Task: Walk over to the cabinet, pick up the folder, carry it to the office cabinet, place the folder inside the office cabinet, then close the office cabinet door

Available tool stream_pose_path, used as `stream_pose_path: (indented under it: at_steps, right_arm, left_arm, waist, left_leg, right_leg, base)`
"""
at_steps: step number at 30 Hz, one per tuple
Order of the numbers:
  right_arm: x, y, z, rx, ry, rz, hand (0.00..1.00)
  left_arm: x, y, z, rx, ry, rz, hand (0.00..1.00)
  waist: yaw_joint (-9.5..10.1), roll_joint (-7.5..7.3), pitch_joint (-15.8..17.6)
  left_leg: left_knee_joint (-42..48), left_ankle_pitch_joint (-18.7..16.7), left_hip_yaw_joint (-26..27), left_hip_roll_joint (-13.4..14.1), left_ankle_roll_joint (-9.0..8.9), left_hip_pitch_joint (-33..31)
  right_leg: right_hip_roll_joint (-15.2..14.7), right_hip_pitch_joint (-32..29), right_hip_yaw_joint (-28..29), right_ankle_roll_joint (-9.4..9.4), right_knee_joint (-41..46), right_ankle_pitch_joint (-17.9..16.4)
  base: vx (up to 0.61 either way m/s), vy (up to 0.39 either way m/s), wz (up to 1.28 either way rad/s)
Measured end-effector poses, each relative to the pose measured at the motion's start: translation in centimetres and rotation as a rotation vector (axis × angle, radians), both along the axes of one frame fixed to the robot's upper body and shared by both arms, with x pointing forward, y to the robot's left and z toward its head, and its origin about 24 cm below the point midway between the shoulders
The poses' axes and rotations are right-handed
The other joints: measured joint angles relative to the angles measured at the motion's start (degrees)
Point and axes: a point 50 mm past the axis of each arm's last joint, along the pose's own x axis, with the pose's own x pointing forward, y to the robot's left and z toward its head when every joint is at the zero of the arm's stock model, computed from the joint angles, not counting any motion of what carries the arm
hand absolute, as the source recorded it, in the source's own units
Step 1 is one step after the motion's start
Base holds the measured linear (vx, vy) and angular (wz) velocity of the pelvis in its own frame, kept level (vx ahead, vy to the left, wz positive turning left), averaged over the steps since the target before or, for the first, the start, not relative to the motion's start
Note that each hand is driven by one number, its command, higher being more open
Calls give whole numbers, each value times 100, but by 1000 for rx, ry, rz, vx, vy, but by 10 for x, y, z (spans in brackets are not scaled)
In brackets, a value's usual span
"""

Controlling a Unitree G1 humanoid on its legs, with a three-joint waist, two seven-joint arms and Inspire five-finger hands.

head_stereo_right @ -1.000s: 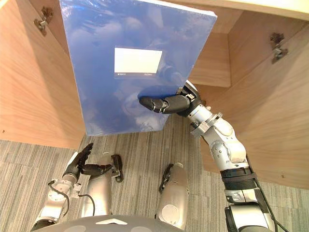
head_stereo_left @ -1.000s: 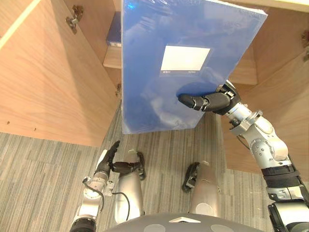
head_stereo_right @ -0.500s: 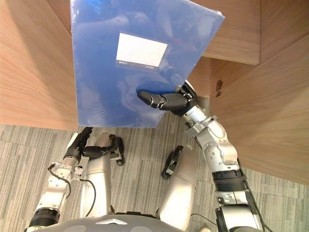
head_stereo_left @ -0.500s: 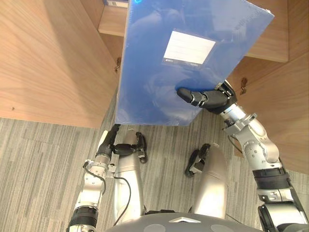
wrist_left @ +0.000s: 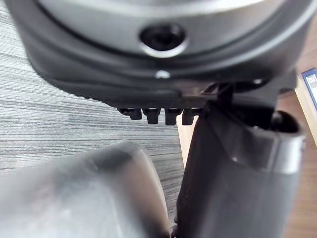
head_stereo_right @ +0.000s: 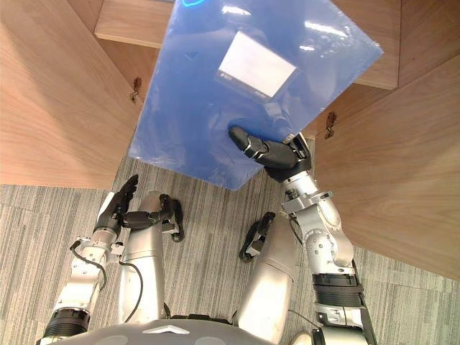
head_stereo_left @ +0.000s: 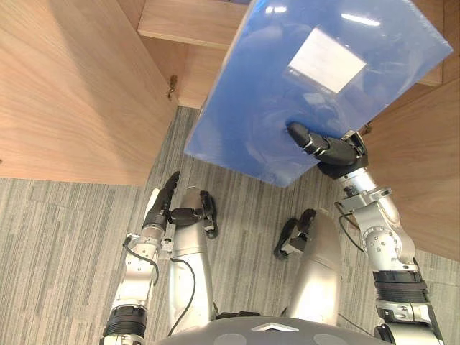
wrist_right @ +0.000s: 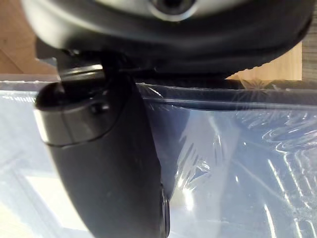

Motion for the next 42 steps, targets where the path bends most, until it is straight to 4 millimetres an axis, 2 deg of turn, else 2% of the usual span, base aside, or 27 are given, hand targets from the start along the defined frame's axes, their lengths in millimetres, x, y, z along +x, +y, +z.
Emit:
stream_pose_path:
  at_steps: [10, 14, 21, 27, 31, 37, 42]
  right_arm:
    - [-10, -28, 3, 350, -81, -217, 0]
    - [-10, -33, 2, 410, -75, -295, 0]
    - [-7, -27, -10, 507, -16, -354, 0]
    - [3, -25, -26, 583, 82, -396, 0]
    - [6, -22, -32, 623, 122, -411, 0]
    - [21, -3, -20, 818, 110, -377, 0]
    - [32, 2, -13, 860, 111, -375, 0]
  left_arm:
    - [0, -8, -1, 5, 0, -7, 100]
    - [0, -11, -2, 11, -4, 1, 100]
    - [-1, -11, -3, 6, -2, 13, 100]
    - [-2, -15, -4, -19, -5, 25, 100]
    - [-2, -17, -4, -22, -9, 24, 100]
    - [-2, -18, -4, -21, -14, 46, 100]
    - [-3, -17, -5, -29, -11, 59, 100]
  waist:
    - [7, 1, 0]
    - [5, 2, -1]
    - [14, 5, -3]
    - [36, 11, -6]
    - [113, 13, -7]
    - [154, 14, -8]
    - [174, 16, -9]
  left_leg:
    - [168, -108, -55, 13, -14, -51]
    - [167, -112, -53, 23, -21, -46]
    - [160, -123, -49, 59, -43, -36]
    - [144, -125, -41, 62, -47, -18]
    - [122, -125, -30, 61, -48, -5]
    - [97, -124, -18, 55, -51, 19]
    - [78, -122, -1, 21, -50, 50]
  right_leg:
    - [4, 0, 3, 14, 146, -102]
    - [1, -1, 4, 1, 156, -110]
    - [10, -15, 3, -29, 169, -134]
    - [9, -15, 7, -34, 172, -142]
    - [5, -16, 10, -37, 171, -152]
    - [-2, -16, 14, -50, 170, -168]
    - [-34, -5, 28, -39, 170, -174]
  base:
    - [0, 0, 0]
    - [0, 0, 0]
    - [0, 0, 0]
    - [0, 0, 0]
    - [0, 0, 0]
    - [0, 0, 0]
    - [1, 1, 1]
